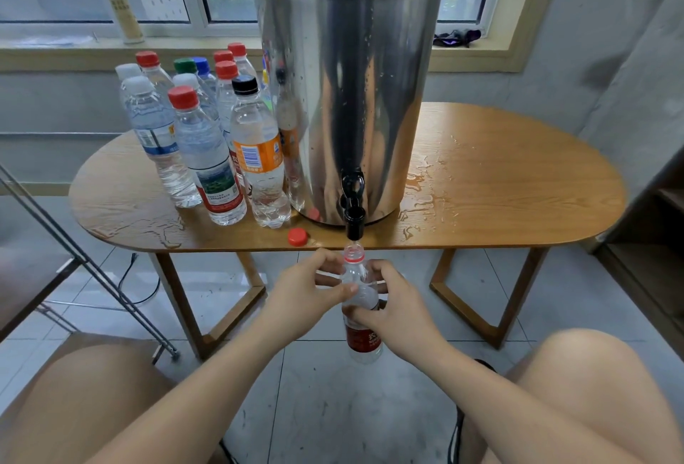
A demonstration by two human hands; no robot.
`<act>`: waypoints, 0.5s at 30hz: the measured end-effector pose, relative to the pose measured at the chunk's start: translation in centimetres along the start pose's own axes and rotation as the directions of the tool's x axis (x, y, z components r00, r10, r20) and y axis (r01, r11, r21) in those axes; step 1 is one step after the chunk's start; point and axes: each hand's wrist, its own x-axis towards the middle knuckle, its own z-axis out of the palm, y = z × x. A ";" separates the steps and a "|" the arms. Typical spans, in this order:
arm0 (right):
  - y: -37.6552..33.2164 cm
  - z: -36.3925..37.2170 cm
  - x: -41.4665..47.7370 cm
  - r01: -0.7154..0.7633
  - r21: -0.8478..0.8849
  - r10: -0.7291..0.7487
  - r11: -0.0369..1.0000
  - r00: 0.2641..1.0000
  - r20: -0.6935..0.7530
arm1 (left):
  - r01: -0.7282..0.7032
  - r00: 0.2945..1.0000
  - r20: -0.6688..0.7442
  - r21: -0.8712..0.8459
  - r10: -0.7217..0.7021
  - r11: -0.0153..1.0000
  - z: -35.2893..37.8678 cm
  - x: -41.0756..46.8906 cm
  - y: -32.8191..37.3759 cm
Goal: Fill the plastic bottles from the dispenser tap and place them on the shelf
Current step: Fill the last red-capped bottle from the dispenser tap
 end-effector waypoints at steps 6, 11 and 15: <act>-0.2 0.0 -0.2 0.008 -0.006 -0.008 1.000 1.000 0.016 | 0.035 0.999 0.035 -0.041 -0.034 0.999 -0.4 0.2 -0.4; -0.2 0.0 -0.3 0.010 -0.001 -0.010 1.000 1.000 0.021 | 0.028 0.999 0.037 -0.057 -0.025 0.998 -0.5 0.1 -0.5; -0.2 0.0 -0.4 0.013 0.010 -0.013 1.000 1.000 0.022 | 0.025 0.999 0.036 -0.074 -0.023 0.997 -0.4 0.1 -0.4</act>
